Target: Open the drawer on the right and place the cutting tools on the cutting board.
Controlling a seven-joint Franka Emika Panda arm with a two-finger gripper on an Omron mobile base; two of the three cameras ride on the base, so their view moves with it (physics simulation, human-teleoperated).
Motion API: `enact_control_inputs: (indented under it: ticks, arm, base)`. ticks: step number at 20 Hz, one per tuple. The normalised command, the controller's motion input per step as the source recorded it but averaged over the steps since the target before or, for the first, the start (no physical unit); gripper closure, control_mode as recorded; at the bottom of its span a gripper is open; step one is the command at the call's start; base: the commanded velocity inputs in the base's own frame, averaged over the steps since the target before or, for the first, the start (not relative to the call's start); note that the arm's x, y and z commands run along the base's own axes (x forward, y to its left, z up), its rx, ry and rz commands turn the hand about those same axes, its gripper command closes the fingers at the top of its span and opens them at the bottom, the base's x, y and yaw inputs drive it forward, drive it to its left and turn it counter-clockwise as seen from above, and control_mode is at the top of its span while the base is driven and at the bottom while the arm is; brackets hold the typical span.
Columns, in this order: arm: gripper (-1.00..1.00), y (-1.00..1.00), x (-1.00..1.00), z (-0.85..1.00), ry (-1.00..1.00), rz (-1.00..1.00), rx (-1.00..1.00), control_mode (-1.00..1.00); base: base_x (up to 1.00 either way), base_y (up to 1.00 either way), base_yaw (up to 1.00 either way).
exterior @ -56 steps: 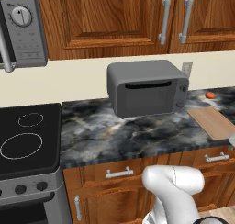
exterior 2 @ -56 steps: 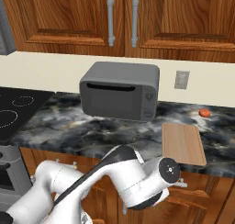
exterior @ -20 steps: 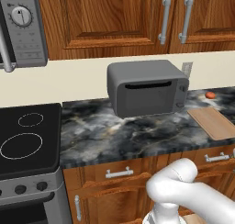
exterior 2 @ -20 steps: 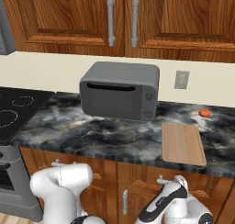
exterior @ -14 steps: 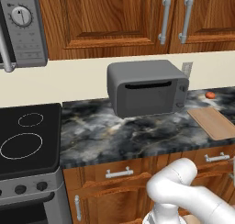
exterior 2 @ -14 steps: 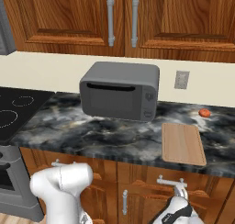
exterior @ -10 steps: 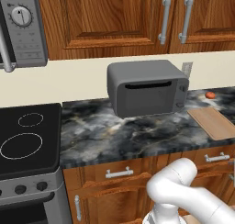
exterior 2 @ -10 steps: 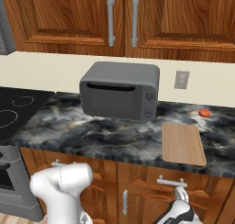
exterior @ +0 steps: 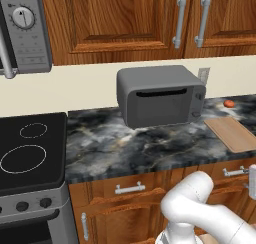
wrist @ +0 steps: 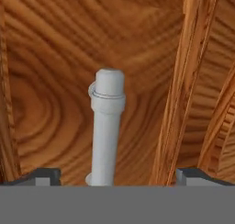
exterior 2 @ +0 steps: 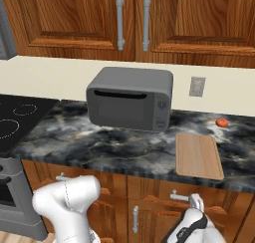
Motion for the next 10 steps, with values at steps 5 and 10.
enact_control_inputs:
  ticks: [5,10]
  arm:
    - [-1.00,-0.03,0.42,-0.05,0.00,0.00,0.00,-1.00]
    - [-1.00,-0.13,0.07,-0.25,-0.06,0.00,0.00,-1.00]
  base:
    - [0.00,0.00,0.00]
    - [0.00,0.00,0.00]
